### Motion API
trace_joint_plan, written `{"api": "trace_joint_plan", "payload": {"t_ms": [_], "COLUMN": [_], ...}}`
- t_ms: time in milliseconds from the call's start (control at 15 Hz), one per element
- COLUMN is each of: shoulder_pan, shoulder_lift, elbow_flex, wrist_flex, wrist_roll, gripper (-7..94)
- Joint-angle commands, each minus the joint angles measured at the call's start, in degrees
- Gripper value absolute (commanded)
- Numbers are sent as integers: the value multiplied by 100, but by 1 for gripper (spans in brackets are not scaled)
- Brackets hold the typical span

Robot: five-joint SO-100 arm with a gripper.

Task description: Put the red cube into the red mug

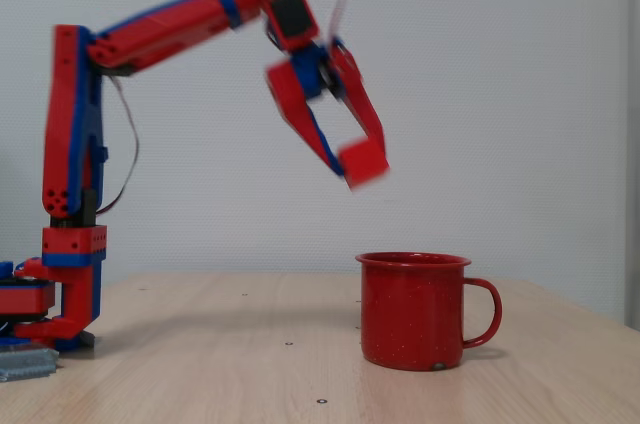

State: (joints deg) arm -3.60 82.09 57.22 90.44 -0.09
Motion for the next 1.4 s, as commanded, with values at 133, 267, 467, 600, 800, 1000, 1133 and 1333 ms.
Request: {"api": "trace_joint_plan", "payload": {"t_ms": [133,267,467,600,800,1000,1133,1333], "shoulder_pan": [-193,-202,-229,-237,-246,-176,-97,26], "shoulder_lift": [-932,-1371,-1521,-1521,-1521,-1424,-1362,-1274], "elbow_flex": [-976,-1116,-1072,-1055,-993,-826,-721,-545], "wrist_flex": [-870,-1099,-1099,-1072,-1090,-1116,-1037,-1099], "wrist_roll": [202,220,220,246,237,360,510,624], "gripper": [0,0,0,0,0,12,31,46]}}
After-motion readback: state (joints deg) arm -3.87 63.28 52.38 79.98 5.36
